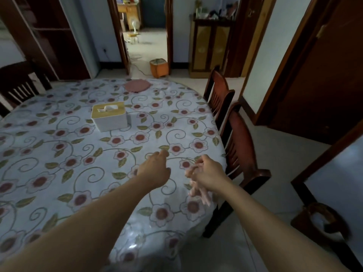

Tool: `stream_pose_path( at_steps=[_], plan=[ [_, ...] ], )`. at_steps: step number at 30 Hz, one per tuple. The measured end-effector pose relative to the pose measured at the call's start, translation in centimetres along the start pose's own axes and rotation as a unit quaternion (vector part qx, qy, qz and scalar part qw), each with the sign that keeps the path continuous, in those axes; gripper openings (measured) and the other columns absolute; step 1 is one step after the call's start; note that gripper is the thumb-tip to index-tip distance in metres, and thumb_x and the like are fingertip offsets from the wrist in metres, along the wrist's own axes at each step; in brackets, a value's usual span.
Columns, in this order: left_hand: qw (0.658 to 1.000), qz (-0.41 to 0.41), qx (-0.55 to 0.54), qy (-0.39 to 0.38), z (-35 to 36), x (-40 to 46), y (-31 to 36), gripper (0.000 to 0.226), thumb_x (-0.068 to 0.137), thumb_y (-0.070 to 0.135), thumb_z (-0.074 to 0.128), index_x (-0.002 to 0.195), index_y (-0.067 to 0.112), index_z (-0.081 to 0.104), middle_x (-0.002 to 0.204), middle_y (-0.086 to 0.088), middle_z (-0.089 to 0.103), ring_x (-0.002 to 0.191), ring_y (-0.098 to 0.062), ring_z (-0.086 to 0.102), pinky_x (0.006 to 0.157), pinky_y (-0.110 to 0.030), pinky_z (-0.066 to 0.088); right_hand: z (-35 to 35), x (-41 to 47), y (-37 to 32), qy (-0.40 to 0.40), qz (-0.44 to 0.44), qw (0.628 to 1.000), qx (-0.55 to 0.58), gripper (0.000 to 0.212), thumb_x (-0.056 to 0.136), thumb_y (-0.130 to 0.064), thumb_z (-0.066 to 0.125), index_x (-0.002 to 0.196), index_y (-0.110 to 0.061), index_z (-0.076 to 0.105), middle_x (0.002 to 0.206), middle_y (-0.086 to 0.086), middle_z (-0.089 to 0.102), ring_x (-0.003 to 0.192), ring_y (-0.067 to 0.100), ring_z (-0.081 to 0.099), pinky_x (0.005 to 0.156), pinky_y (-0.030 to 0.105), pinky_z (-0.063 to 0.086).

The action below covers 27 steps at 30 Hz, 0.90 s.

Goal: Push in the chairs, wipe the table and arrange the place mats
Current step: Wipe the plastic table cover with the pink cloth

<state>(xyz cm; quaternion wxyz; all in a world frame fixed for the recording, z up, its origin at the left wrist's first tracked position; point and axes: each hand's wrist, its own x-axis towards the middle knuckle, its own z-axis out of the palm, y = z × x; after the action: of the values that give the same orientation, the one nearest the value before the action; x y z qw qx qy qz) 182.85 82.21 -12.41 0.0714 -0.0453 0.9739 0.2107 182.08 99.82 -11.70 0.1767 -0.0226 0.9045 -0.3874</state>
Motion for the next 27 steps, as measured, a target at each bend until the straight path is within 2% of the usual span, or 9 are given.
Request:
stream_pose_path(
  at_steps=[3, 6, 9, 11, 15, 18, 21, 23, 27],
  plan=[
    [1.000, 0.004, 0.006, 0.003, 0.2, 1.3, 3.3, 0.051, 0.087, 0.024, 0.055, 0.134, 0.019, 0.038, 0.133, -0.010, 0.048, 0.120, -0.030, 0.048, 0.096, -0.042, 0.044, -3.0, 1.2, 0.6, -0.014, -0.011, 1.000, -0.021, 0.036, 0.085, -0.012, 0.054, 0.120, -0.014, 0.045, 0.110, 0.000, 0.052, 0.093, 0.014, 0.049, 0.072, 0.023, 0.038],
    [1.000, -0.020, 0.002, 0.000, 0.1, 3.5, 5.4, 0.048, 0.087, 0.026, 0.056, 0.132, 0.020, 0.041, 0.132, -0.009, 0.049, 0.120, -0.028, 0.049, 0.096, -0.040, 0.044, -5.5, 3.3, 1.1, -0.015, -0.035, 0.998, -0.051, 0.025, 0.088, -0.010, 0.049, 0.114, -0.013, 0.051, 0.104, 0.003, 0.054, 0.087, 0.014, 0.049, 0.069, 0.021, 0.038],
    [0.999, -0.038, -0.003, -0.004, 0.2, 6.7, 6.5, 0.046, 0.086, 0.025, 0.056, 0.129, 0.017, 0.043, 0.130, -0.010, 0.051, 0.117, -0.028, 0.051, 0.093, -0.036, 0.043, -8.0, 5.9, 1.1, -0.020, -0.055, 0.995, -0.077, 0.015, 0.085, -0.012, 0.057, 0.100, -0.014, 0.057, 0.103, 0.002, 0.054, 0.084, 0.013, 0.050, 0.056, 0.018, 0.037],
    [0.999, -0.049, -0.001, -0.008, 0.1, 9.3, 6.9, 0.046, 0.086, 0.026, 0.056, 0.129, 0.016, 0.044, 0.130, -0.011, 0.051, 0.116, -0.029, 0.051, 0.092, -0.037, 0.044, -9.3, 8.0, 1.1, -0.011, -0.065, 0.994, -0.091, 0.012, 0.082, -0.016, 0.064, 0.093, -0.014, 0.060, 0.098, -0.001, 0.053, 0.082, 0.011, 0.050, 0.056, 0.019, 0.040],
    [0.997, -0.076, -0.009, -0.016, 0.0, 15.0, 7.9, 0.047, 0.086, 0.028, 0.057, 0.130, 0.017, 0.044, 0.133, -0.011, 0.051, 0.117, -0.028, 0.051, 0.091, -0.035, 0.043, -12.1, 13.1, 1.3, -0.015, -0.076, 0.991, -0.110, 0.017, 0.081, -0.020, 0.069, 0.094, -0.011, 0.063, 0.098, 0.001, 0.058, 0.076, 0.007, 0.053, 0.054, 0.011, 0.041],
    [0.995, -0.093, -0.013, -0.023, -0.1, 18.1, 8.9, 0.047, 0.086, 0.028, 0.056, 0.130, 0.017, 0.044, 0.132, -0.010, 0.052, 0.116, -0.027, 0.052, 0.090, -0.035, 0.044, -14.2, 16.6, 1.4, -0.014, -0.083, 0.989, -0.118, 0.015, 0.080, -0.017, 0.069, 0.094, -0.013, 0.064, 0.105, 0.004, 0.061, 0.084, 0.014, 0.057, 0.054, 0.016, 0.043],
    [0.994, -0.111, -0.010, -0.012, -0.4, 20.3, 9.7, 0.046, 0.086, 0.029, 0.057, 0.130, 0.018, 0.046, 0.133, -0.009, 0.052, 0.119, -0.027, 0.051, 0.095, -0.035, 0.042, -16.3, 19.9, 1.1, -0.012, -0.114, 0.988, -0.101, 0.011, 0.079, -0.018, 0.069, 0.087, -0.014, 0.062, 0.094, -0.001, 0.061, 0.074, 0.009, 0.053, 0.044, 0.010, 0.035],
    [0.992, -0.128, -0.001, -0.003, -0.5, 21.6, 10.2, 0.044, 0.086, 0.029, 0.058, 0.127, 0.017, 0.048, 0.133, -0.009, 0.051, 0.119, -0.027, 0.050, 0.095, -0.034, 0.041, -17.8, 22.2, 1.0, -0.020, -0.136, 0.987, -0.088, 0.016, 0.075, -0.018, 0.073, 0.087, -0.012, 0.063, 0.085, -0.004, 0.059, 0.067, 0.004, 0.050, 0.046, 0.010, 0.035],
    [0.981, -0.190, -0.007, 0.021, -0.4, 24.2, 12.0, 0.043, 0.086, 0.024, 0.057, 0.127, 0.014, 0.048, 0.132, -0.012, 0.051, 0.117, -0.028, 0.051, 0.092, -0.033, 0.041, -21.0, 27.0, 0.9, -0.051, -0.184, 0.976, -0.108, 0.021, 0.070, -0.013, 0.075, 0.087, -0.013, 0.064, 0.083, -0.004, 0.058, 0.067, 0.005, 0.050, 0.047, 0.009, 0.034]
  ],
)
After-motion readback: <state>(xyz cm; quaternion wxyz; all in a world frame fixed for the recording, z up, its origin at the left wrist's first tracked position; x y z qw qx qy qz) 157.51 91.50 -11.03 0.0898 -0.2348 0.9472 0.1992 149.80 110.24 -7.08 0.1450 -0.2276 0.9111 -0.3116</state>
